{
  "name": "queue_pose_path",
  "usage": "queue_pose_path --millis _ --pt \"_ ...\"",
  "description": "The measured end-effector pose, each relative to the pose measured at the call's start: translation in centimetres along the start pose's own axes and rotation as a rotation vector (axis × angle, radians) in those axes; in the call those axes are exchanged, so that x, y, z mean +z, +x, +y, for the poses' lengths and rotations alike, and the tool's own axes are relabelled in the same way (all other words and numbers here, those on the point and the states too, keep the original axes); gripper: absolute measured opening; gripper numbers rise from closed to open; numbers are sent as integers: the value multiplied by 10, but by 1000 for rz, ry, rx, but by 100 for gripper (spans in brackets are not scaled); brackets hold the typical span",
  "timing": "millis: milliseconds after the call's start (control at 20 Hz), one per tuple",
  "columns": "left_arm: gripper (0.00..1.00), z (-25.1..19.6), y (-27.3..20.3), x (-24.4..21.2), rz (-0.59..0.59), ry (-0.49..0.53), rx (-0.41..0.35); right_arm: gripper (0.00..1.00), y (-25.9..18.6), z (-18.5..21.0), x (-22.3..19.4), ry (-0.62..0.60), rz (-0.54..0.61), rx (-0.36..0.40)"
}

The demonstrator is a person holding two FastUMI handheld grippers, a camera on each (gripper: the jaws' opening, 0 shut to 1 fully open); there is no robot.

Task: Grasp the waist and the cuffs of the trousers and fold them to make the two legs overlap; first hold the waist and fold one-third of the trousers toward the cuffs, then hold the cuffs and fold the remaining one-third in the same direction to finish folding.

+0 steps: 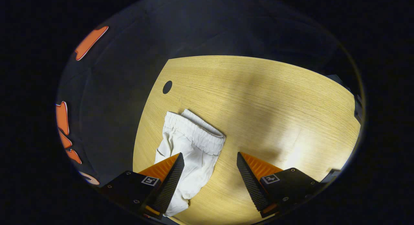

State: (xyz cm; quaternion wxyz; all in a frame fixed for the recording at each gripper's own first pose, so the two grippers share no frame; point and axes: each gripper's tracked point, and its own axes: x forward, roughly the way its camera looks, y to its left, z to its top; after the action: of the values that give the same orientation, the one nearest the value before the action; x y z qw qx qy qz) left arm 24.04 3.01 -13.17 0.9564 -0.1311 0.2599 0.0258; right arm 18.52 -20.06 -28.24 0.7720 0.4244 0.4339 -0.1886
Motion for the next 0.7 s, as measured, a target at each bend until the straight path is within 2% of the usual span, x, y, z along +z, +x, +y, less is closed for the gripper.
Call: queue_pose_path --millis 350,500,550,600,700 --pt "99 1 -38 -7 -10 -42 52 97 28 12 4 -13 44 33" --pt "99 3 -46 -9 -21 -57 84 93 35 13 7 -20 51 13" --pt "99 4 -50 -12 -19 -65 92 82 36 8 8 -21 46 4" --pt "99 4 -54 -15 -17 -73 97 66 37 5 9 -32 47 3" --pt "99 9 -61 -22 -8 -83 110 56 37 0 10 -35 48 -9"
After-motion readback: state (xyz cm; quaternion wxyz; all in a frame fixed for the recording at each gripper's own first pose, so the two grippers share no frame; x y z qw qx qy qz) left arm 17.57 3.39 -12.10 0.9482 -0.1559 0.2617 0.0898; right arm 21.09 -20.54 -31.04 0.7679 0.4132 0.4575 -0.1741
